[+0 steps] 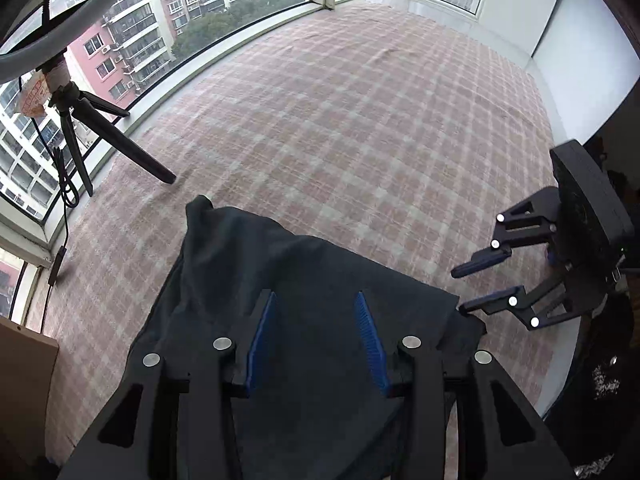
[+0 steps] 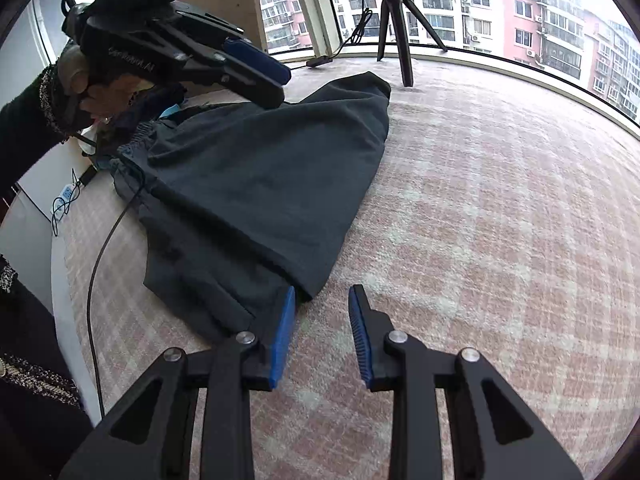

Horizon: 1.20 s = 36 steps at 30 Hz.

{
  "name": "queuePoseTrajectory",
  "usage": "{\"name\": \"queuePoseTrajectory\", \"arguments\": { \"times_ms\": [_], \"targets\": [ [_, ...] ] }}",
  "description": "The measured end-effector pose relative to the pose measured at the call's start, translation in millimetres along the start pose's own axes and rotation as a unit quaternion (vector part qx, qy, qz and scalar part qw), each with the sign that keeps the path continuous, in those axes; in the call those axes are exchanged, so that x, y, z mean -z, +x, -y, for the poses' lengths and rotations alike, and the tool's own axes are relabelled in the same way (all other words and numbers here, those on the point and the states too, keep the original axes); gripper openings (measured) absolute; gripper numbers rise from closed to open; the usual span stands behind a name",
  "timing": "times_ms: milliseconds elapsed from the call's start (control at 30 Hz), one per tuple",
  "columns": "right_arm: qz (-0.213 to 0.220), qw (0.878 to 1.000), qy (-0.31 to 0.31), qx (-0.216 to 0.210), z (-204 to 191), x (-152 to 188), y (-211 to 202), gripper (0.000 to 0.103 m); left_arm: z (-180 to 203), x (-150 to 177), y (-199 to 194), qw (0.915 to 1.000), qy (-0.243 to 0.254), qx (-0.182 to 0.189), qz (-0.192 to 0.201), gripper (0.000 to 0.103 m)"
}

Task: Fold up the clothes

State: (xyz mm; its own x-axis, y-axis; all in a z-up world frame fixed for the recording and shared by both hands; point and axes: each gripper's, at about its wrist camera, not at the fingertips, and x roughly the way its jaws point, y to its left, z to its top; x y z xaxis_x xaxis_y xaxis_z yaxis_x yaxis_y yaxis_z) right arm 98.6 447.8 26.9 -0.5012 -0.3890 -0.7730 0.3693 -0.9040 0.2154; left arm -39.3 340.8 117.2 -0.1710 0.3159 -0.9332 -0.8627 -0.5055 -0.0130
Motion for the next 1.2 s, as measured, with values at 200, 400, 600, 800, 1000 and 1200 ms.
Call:
{"name": "queuePoseTrajectory", "arguments": {
  "times_ms": [200,400,600,800,1000,1200],
  "targets": [
    [-0.008,0.999,-0.045,0.018,-12,-11,17,0.019,-66,-3,21,0.9960,-0.088,-0.011,-0.013,0.040],
    [0.032,0.999,-0.021,0.028,-14,-12,-1,0.003,-139,-18,33,0.9903,-0.135,-0.030,-0.004,0.039],
    [0.001,0.998,-0.032,0.053,-27,-12,19,0.003,-163,-38,74,0.9889,-0.138,0.054,-0.017,0.035],
    [-0.009,0.998,-0.025,0.064,-27,-15,24,0.003,-120,-33,98,0.9849,-0.080,0.141,-0.061,0.013],
    [-0.016,0.996,-0.041,0.084,-29,-16,28,0.003,-75,-7,81,0.9836,-0.012,0.165,-0.071,0.025],
    [-0.020,0.995,-0.039,0.084,-25,-10,25,0.003,-134,-16,68,0.9908,-0.071,0.113,-0.022,0.025]
  ]
}}
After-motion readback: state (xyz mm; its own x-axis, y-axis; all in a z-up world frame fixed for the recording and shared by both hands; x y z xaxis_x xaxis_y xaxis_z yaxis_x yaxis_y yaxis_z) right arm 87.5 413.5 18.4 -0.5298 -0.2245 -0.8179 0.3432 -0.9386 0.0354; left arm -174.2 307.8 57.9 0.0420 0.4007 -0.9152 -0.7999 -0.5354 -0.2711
